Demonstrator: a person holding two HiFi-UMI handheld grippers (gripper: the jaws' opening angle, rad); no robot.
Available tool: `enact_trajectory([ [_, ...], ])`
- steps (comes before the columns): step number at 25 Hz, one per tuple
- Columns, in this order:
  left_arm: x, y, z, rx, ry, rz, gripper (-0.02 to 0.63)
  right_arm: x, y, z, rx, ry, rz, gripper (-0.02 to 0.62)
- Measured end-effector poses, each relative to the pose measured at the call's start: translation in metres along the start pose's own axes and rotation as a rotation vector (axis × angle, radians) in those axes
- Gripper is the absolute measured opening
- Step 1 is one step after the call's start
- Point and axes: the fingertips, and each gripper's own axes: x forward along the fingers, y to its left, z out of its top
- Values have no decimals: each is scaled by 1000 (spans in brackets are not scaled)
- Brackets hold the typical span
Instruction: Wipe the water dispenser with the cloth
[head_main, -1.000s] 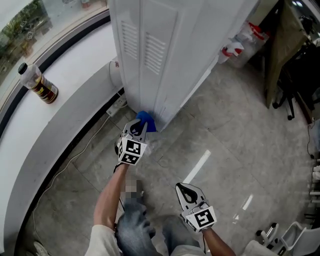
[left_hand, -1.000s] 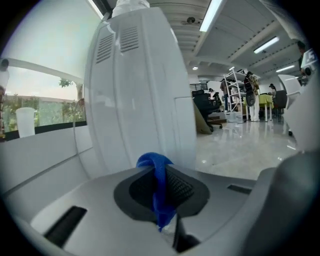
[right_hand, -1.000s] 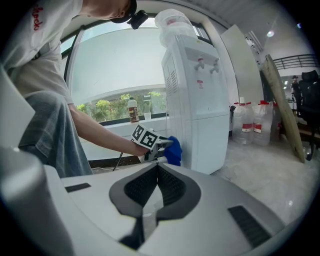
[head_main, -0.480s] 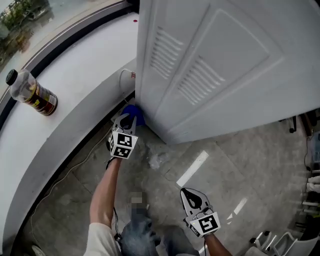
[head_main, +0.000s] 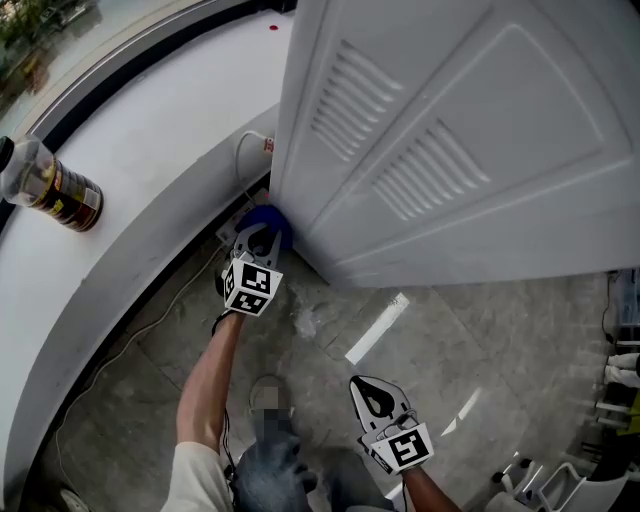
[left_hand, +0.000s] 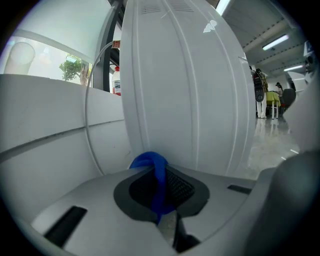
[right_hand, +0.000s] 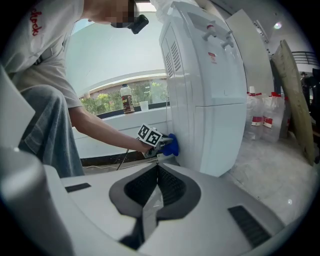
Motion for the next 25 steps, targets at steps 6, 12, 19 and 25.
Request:
enact_trajectory([
  [6,-10,-51,12,16,-15,-45,37,-24,1,-6,-11,-25,1,15],
  [12,-25,-113,26,54,-27,-92,37,-66,3,-20,-11,-55,-18,15],
  [19,-45,-178,42,129,-27,-144,37,-118,0,-44,-20,-85,-40,15],
  [25,-55,-210,53,127,-24,-162,37,-146,-7,-53,-24,-104,-57,15],
])
